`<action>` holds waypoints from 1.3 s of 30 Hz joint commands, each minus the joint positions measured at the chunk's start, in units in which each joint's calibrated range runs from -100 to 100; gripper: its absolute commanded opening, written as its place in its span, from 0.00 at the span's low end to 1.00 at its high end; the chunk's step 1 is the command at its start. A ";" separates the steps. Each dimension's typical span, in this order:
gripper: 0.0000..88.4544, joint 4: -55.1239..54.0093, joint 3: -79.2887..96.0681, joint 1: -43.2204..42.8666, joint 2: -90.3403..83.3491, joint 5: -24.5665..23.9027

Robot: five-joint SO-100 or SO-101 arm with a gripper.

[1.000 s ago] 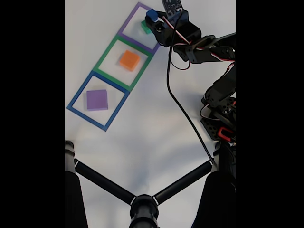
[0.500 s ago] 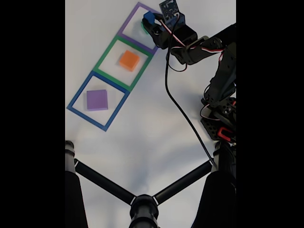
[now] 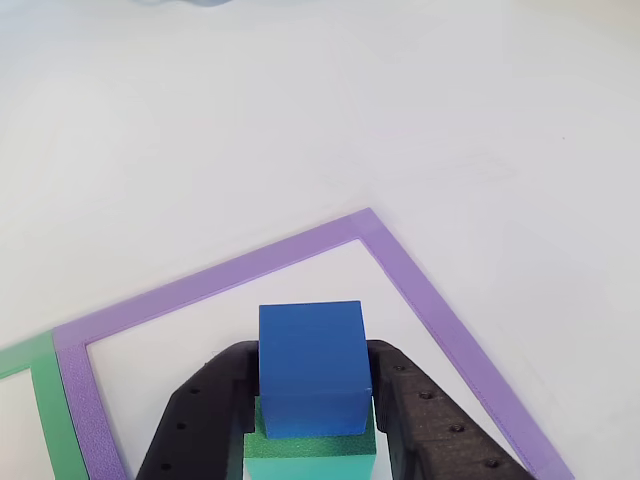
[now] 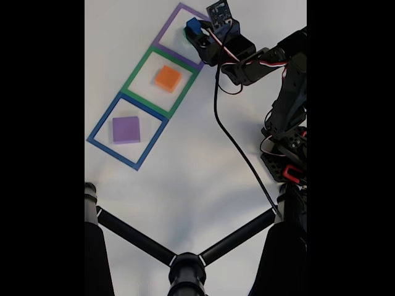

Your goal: Tower of hanoi

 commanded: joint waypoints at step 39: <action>0.00 109.38 -54.99 -9.27 -44.53 0.39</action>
